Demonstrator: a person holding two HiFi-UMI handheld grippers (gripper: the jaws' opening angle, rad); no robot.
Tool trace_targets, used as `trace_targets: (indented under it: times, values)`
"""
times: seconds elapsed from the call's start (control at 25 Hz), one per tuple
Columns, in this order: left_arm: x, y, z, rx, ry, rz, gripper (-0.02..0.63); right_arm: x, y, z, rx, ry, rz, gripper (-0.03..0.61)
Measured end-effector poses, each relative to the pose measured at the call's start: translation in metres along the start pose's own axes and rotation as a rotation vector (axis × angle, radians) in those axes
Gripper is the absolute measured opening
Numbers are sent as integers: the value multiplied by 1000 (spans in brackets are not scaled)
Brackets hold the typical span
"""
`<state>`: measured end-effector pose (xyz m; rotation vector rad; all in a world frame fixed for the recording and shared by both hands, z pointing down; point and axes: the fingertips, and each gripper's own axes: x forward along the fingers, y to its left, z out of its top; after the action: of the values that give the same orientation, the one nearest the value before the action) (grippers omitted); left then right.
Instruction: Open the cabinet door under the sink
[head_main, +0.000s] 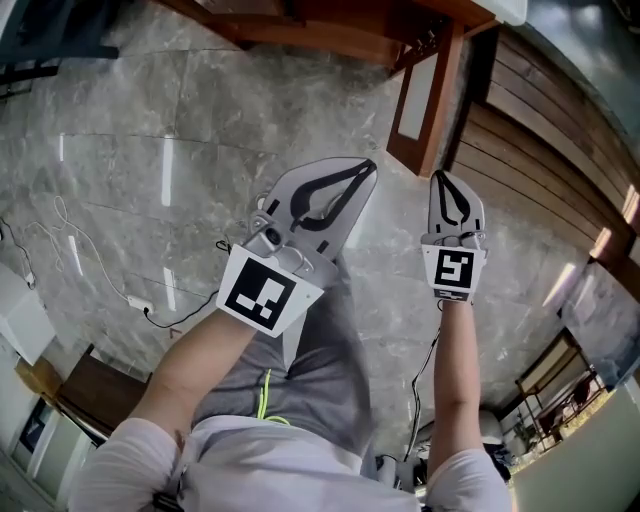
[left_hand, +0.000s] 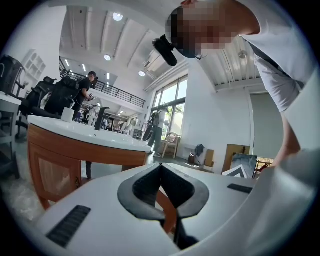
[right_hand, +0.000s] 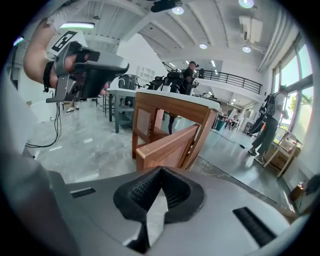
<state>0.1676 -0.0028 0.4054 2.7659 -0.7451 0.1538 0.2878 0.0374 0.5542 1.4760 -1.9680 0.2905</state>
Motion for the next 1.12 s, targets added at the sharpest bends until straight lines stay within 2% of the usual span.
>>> trace_targets:
  times: [0.24, 0.44, 0.84, 1.0, 1.12]
  values:
    - [-17, 5, 43, 14, -24, 13, 18, -17, -24, 40, 57, -10, -55, 34]
    - [-35, 11, 83, 29, -49, 37, 18, -33, -27, 87, 71, -43, -69, 34]
    - [-71, 26, 174, 54, -125, 89, 18, -68, -38, 218, 130, -198, -103, 34]
    - [-92, 31, 211, -4, -151, 113, 18, -90, -31, 266, 144, -229, -82, 34]
    - [-102, 40, 238, 22, -175, 129, 18, -98, -27, 300, 137, -260, -64, 34]
